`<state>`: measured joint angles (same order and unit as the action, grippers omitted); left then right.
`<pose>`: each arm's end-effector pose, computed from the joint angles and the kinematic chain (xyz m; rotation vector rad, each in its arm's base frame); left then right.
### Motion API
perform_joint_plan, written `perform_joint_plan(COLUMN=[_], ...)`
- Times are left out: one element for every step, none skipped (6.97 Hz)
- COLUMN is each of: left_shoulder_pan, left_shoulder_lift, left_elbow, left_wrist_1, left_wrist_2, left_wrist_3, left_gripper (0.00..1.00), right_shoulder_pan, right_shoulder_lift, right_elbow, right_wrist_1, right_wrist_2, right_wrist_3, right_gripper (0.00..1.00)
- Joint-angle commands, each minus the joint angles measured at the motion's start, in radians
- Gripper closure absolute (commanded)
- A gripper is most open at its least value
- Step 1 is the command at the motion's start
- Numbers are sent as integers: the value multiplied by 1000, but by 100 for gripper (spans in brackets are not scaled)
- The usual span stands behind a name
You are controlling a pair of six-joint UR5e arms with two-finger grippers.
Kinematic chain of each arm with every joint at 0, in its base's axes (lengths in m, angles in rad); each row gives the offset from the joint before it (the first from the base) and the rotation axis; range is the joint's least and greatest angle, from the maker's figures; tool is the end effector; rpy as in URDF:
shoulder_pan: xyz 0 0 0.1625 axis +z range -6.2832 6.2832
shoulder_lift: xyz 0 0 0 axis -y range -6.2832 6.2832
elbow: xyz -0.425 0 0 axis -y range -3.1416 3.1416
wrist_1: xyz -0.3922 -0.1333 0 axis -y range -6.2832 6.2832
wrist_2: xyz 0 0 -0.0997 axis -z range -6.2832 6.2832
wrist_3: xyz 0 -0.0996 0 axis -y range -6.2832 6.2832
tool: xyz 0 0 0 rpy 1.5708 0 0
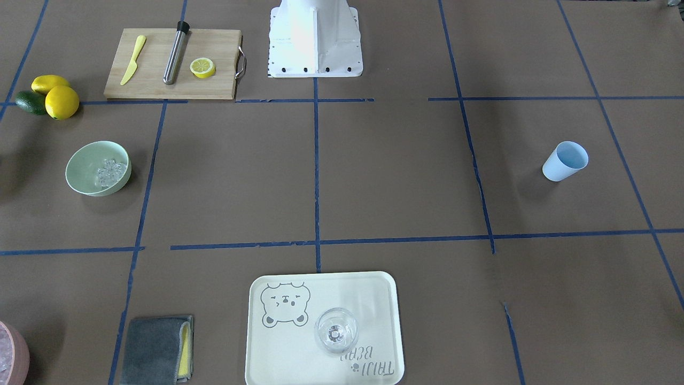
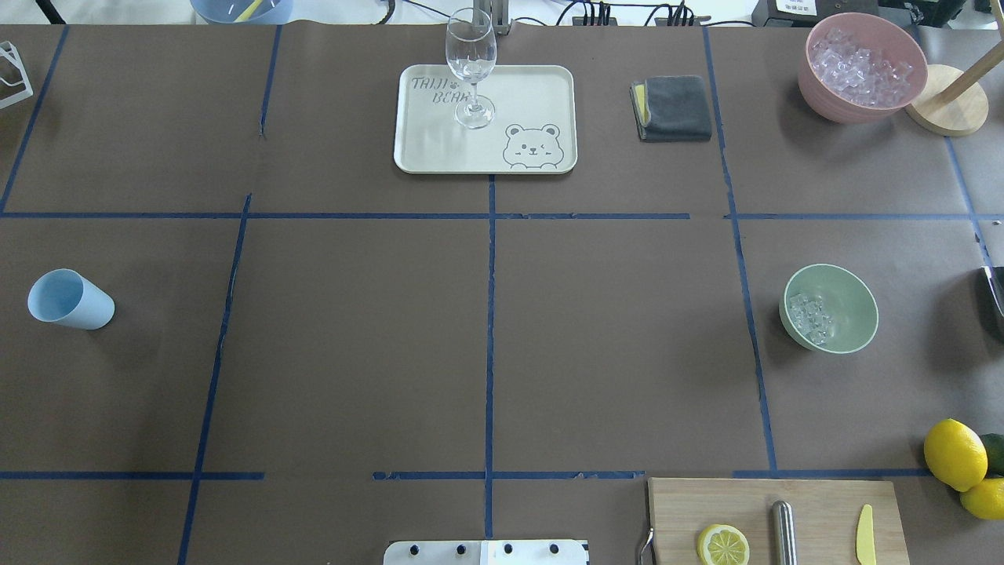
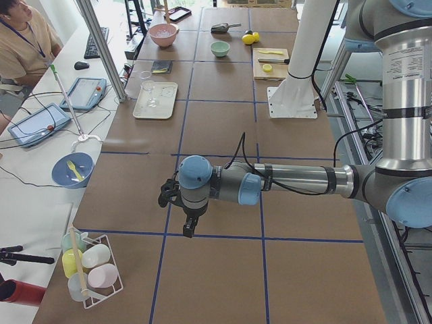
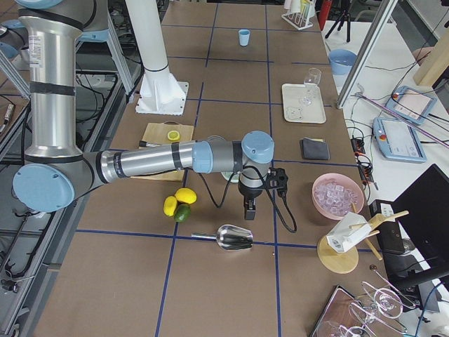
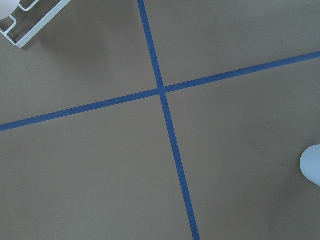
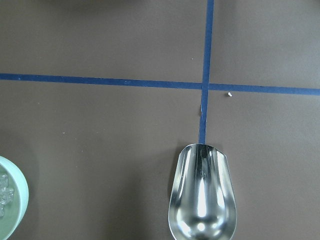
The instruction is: Pour ice into bowl
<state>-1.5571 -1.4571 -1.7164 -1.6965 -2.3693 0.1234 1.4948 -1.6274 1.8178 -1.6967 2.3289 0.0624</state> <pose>-0.0557 -0.4540 0.6252 0.1929 0.7886 0.1924 0.0293 -0.4688 0.5783 0.0088 -0.7603 -0.0374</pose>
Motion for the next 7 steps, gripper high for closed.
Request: perform_joint_plan(left_shoulder_pan=[3, 3, 2, 2, -1, 0, 0], left_shoulder_lift=[-37, -35, -23, -20, -9, -8, -8], left_elbow=[12, 32, 37, 41, 29, 40, 38], left_wrist_1=[23, 23, 24, 24, 26, 31, 35], left_wrist_2=[2, 5, 5, 7, 4, 2, -1], left_wrist_3=[4, 4, 2, -1, -8, -11, -42], left_gripper=[0, 0, 0, 0, 0, 0, 0], right_shoulder_pan=[-1, -1, -1, -1, -1, 1, 1], right_shoulder_lift=[12, 11, 6, 4, 0, -18, -46], right_elbow=[-9, -3, -3, -6, -2, 1, 6], right_wrist_1=[2, 2, 2, 2, 2, 3, 3], right_wrist_2=[1, 6, 22, 32, 46, 67, 64], right_wrist_3=[0, -1, -1, -1, -1, 0, 0], right_gripper=[0, 0, 0, 0, 0, 0, 0])
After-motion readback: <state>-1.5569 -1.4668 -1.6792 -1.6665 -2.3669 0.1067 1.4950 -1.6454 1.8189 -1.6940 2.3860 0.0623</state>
